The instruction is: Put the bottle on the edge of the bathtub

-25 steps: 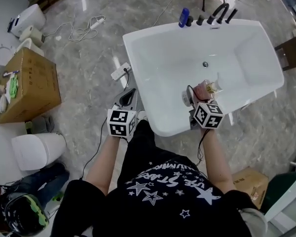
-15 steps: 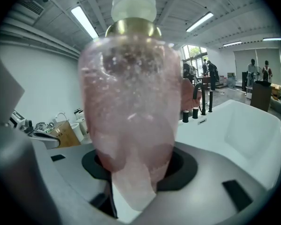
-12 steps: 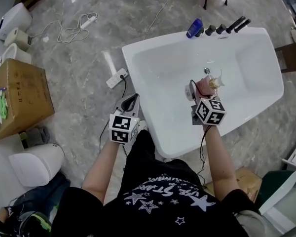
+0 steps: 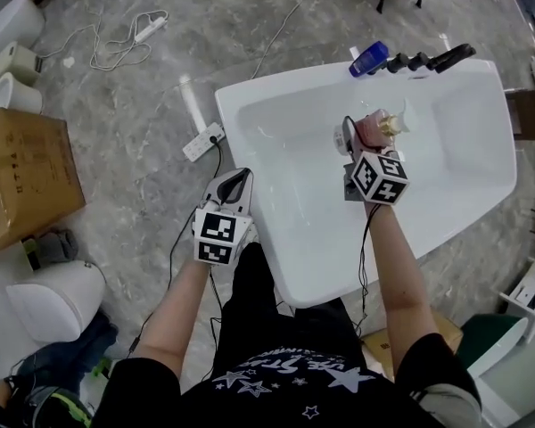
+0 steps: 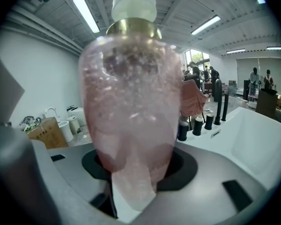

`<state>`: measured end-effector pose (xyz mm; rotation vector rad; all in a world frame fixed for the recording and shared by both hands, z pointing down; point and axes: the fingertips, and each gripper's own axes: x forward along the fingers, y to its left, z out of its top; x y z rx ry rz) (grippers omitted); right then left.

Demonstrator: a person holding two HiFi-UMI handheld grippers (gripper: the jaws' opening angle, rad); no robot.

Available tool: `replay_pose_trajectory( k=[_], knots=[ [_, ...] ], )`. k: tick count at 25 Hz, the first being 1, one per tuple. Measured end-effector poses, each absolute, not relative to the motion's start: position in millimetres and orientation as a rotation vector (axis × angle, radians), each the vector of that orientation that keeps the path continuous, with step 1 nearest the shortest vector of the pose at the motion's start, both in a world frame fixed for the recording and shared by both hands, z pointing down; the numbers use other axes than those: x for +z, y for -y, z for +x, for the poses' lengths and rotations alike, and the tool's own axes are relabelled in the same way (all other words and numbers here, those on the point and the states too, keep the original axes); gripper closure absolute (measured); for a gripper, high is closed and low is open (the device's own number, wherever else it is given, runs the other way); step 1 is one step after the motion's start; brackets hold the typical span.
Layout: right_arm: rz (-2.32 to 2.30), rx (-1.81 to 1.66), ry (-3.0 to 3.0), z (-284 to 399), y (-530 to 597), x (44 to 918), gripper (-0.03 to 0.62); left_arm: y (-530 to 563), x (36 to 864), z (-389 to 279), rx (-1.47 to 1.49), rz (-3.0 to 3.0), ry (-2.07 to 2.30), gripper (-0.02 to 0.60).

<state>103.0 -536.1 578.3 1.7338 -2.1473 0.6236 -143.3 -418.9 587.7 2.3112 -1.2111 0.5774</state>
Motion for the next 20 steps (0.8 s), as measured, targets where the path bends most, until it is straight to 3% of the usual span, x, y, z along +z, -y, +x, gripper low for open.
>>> replay_pose_trajectory(
  k=[20],
  knots=[
    [1.844, 0.450, 2.204, 112, 700, 631, 0.365, 488, 632, -139, 0.462, 2.279, 1.378, 0.566]
  ],
)
